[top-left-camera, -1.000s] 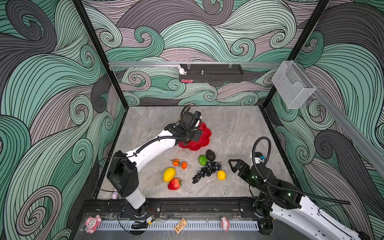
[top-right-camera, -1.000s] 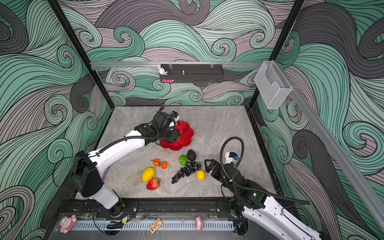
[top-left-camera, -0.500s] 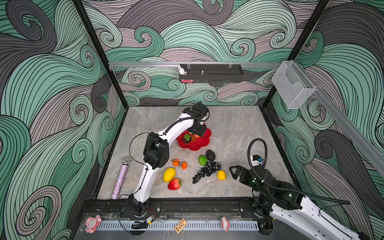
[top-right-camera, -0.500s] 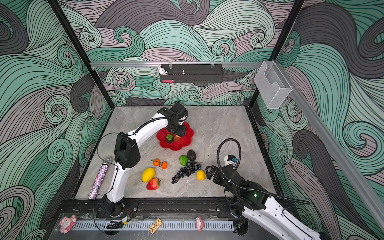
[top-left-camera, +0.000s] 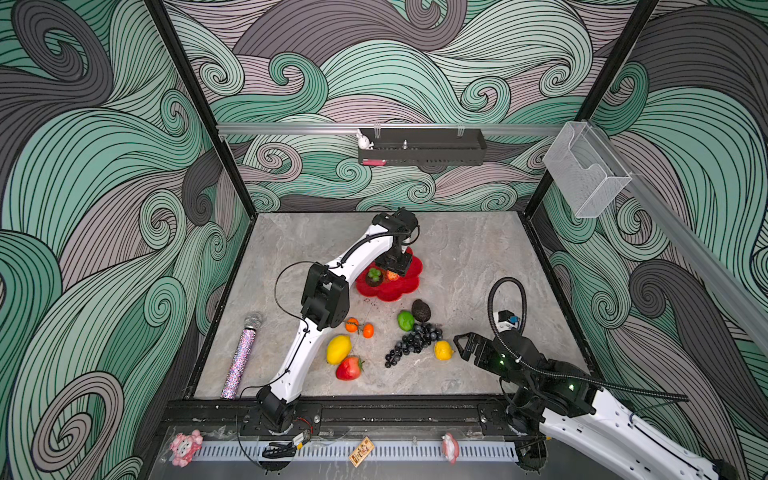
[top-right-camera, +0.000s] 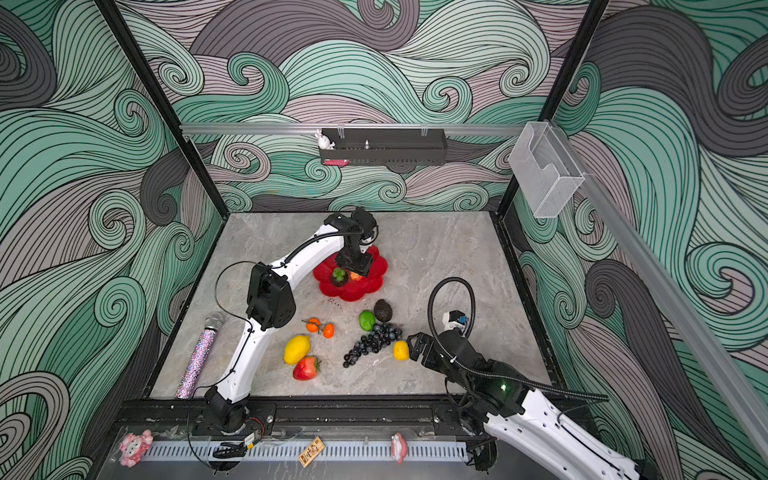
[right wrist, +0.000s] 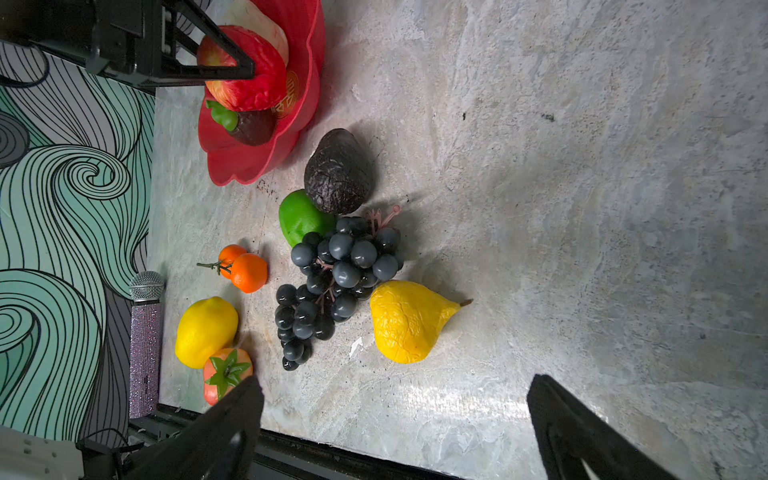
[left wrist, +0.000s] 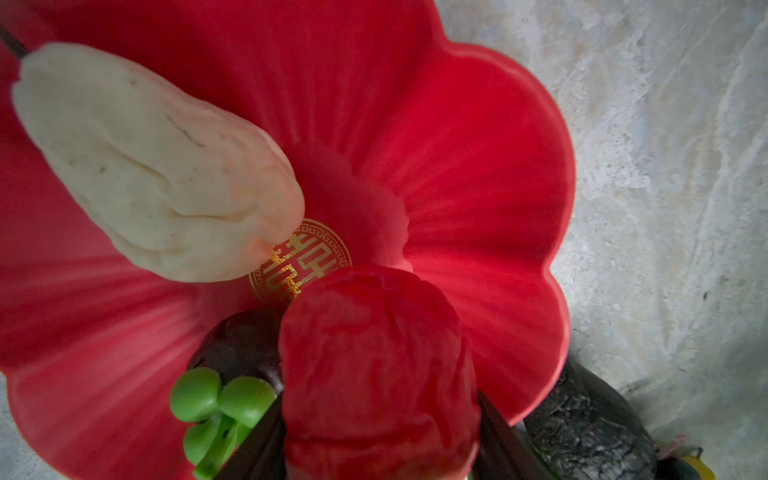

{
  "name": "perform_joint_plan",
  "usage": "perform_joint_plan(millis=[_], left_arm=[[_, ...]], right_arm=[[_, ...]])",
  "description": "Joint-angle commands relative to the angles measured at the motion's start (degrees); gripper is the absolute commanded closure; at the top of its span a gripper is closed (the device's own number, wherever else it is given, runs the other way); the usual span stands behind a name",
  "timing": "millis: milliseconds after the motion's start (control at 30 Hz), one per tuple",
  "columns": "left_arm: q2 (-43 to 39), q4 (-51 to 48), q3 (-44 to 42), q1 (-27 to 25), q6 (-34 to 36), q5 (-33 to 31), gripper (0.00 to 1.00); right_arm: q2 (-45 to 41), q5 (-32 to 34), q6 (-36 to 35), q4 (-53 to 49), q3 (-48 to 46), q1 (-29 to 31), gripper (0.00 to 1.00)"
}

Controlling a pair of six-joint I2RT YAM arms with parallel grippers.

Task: Place and organize the fake fruits in the fruit bowl
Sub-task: 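Lower the red apple toward the bowl with the left gripper, then set the red apple in the bowl beside the pear and open the left gripper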

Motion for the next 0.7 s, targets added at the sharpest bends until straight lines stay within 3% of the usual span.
perform_joint_plan(millis=[0, 667], left_arm=[[2.8, -3.7, 4.1, 0.6, -0.8, 0.7, 0.42], [7.6, -7.6, 8.9, 1.3, -1.3, -2.2, 0.38]], right_arm=[[-0.5, -0.1, 0.0, 0.6, -0.9, -0.2, 0.0], [-0.7, -0.2, 0.3, 0.6, -1.0, -0.2, 0.0]])
